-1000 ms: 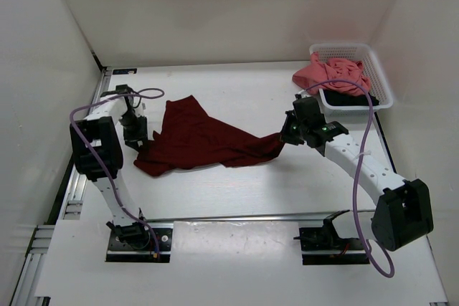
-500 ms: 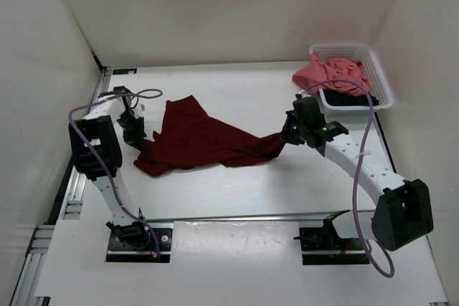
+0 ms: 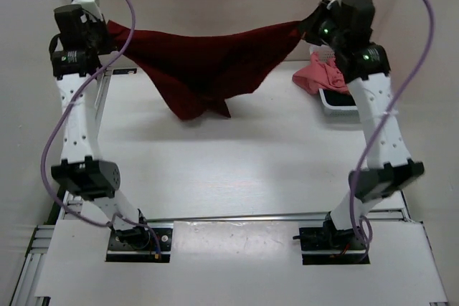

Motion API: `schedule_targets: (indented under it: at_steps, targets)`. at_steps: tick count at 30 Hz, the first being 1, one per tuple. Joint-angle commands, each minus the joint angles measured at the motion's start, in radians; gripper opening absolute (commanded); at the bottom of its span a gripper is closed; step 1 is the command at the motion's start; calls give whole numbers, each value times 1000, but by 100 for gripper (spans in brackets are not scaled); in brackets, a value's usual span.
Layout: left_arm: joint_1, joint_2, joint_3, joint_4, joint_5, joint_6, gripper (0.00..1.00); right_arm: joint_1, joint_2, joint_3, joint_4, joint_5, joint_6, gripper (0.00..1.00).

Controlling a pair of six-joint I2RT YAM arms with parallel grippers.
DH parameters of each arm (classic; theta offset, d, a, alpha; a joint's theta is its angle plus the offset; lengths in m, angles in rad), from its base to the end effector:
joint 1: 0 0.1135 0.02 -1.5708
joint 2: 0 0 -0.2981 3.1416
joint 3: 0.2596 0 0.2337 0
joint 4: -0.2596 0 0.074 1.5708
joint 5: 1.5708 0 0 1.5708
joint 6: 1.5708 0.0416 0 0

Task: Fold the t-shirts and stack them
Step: Flatten out the tshirt

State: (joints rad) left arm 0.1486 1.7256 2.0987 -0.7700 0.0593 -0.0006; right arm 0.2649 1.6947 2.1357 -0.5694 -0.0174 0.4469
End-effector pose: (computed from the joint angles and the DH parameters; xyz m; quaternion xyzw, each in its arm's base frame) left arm 0.3574 0.0510 0.5016 -0.0457 0.8312 0.0163 0.5539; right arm 0.3377 0.0924 0.5452 0.0625 0.7484 0.2362 0.6166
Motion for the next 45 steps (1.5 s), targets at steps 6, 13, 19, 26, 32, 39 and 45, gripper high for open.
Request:
schedule_targets:
  at_steps: [6,13,19,26,32,39,45]
  targets:
    - [-7,-276,-464,38,36,1,10,40,-325,-624,39,-82,-33,0]
    - [-27,-546,-1047,80,25,1,12,218,-666,-1271,60,11,134,0]
    - [-18,-725,-1445,80,25,1,63,361,-728,-1637,72,50,357,10]
    - [49,-785,-1415,-18,24,1,76,361,-747,-1633,-13,140,409,51]
    - [-40,-741,-1425,-29,-24,1,77,361,-708,-1576,-138,287,447,57]
    - [-98,-528,-1395,-18,-56,1,74,298,-664,-1576,-90,254,425,57]
    - [-110,-459,-1387,-18,-79,1,60,249,-569,-1596,-12,153,375,57]
